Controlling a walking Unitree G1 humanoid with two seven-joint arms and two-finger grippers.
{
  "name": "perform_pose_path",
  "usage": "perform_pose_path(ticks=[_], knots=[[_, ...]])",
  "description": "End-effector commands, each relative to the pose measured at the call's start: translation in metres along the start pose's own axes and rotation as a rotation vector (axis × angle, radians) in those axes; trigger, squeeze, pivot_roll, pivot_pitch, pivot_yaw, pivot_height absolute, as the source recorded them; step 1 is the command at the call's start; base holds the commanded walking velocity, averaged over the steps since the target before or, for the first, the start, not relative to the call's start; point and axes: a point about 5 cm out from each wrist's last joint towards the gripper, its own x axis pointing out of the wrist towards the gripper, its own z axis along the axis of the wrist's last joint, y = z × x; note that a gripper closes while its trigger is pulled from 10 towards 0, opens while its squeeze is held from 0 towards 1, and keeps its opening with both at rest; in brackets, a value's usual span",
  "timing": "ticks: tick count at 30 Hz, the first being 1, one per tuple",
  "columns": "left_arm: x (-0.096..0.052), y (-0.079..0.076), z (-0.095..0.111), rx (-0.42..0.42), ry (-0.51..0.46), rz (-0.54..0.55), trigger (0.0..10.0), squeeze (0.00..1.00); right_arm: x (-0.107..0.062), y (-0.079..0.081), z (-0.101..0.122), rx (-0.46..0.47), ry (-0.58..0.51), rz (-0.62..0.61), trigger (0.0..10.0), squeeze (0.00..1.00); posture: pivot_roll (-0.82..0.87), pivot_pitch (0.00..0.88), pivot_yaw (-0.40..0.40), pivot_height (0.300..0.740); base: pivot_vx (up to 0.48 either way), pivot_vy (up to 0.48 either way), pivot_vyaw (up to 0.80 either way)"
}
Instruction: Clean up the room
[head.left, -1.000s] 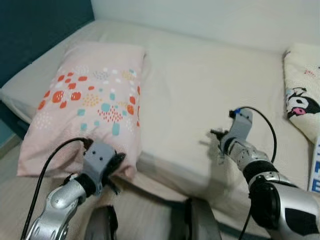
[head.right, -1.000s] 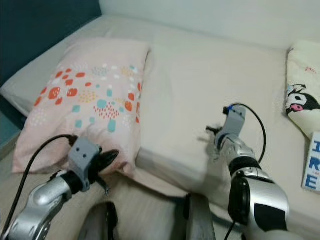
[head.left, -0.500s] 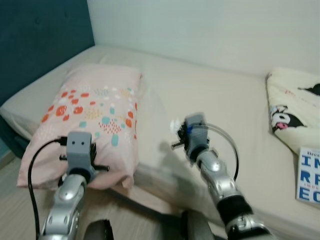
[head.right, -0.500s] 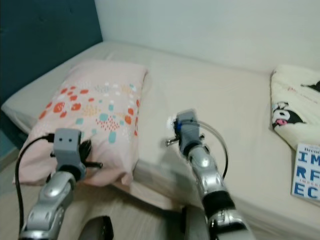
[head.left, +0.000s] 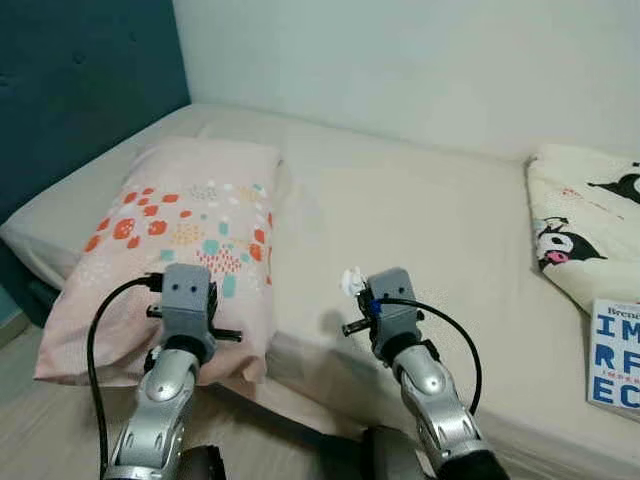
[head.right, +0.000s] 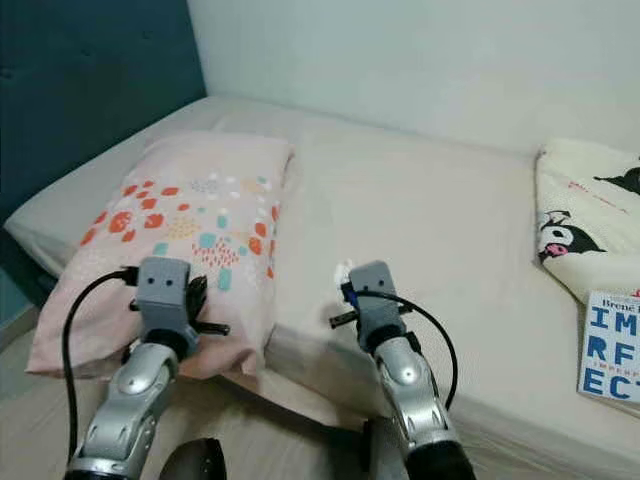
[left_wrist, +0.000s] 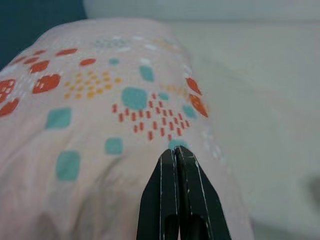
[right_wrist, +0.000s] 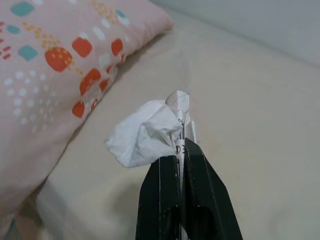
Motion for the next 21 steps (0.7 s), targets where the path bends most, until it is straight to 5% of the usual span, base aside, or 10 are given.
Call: perform_pose_path(ticks=[1,7,21], knots=[[0.000,-0.002,0.001,0.002,-0.009,-0.014,10.0,0.00,-0.002,0.001,0.001,0.007,0.010,-0.003,10.0,0.00,0.02,0.008,-0.071,0.600,0.000,0.000,0.00],[-0.003,0.010,0.002,-0.006,-0.020,0.029,10.0,0.00,-0.003,0.002,0.004,0.037,0.012,-0.030,10.0,0.00,0.02,0.011,-0.079,0.625,0.000,0.000,0.00],[-0.009,0.010,0.002,-0.010,-0.021,0.037,10.0,0.00,-0.004,0.000,0.015,0.039,-0.014,-0.037,10.0,0.00,0.02,0.012,-0.072,0.680,0.000,0.000,0.00]])
